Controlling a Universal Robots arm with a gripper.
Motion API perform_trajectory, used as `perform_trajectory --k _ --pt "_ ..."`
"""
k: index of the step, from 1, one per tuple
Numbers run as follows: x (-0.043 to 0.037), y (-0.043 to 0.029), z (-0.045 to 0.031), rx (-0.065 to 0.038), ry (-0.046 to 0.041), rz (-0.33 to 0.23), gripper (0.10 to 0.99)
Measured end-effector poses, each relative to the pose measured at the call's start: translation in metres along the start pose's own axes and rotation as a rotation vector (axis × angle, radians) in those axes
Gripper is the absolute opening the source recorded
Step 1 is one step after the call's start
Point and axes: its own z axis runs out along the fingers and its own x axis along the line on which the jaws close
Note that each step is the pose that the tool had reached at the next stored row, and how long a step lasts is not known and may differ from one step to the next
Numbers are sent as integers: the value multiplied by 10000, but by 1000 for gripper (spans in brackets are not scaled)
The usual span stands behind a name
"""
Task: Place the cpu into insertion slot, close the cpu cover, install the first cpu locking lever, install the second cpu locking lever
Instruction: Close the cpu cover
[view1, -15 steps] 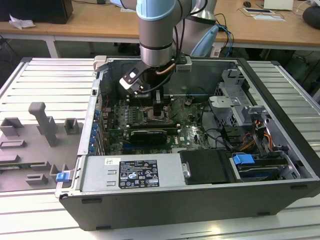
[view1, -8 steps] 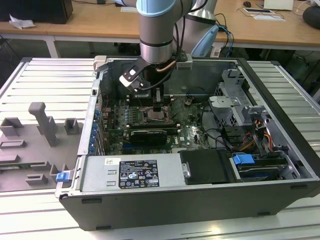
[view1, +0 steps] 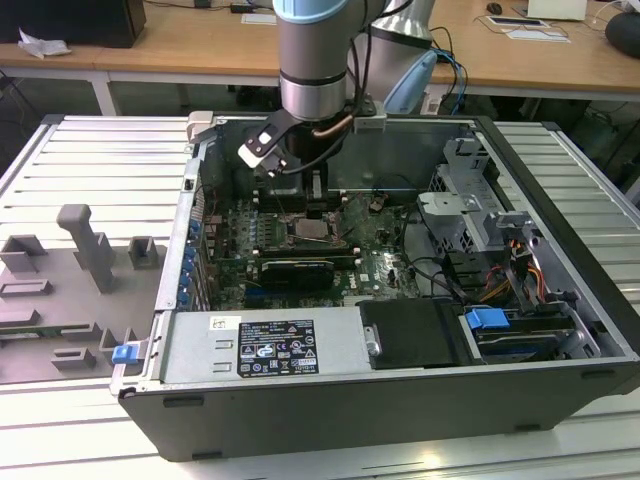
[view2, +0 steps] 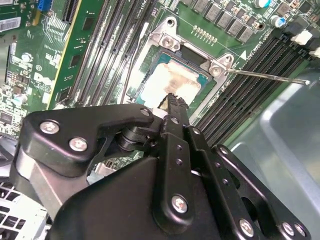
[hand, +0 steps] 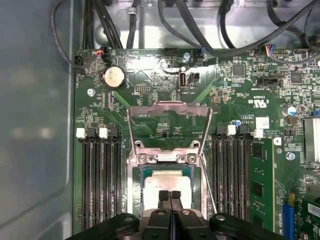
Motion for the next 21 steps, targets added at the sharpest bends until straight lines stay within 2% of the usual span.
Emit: perform_trajectory --k 3,6,7,9,12,15,21 --pt "0 6 -90 -1 1 0 106" --pt "0 10 -137 0 1 0 106" --pt "1 12 -175 0 0 0 106" --pt "1 22 -311 -1 1 0 106" --pt "1 26 -367 0 1 0 106" --pt "2 45 -369 6 1 0 106" --pt "5 274 -353 37 0 -1 106"
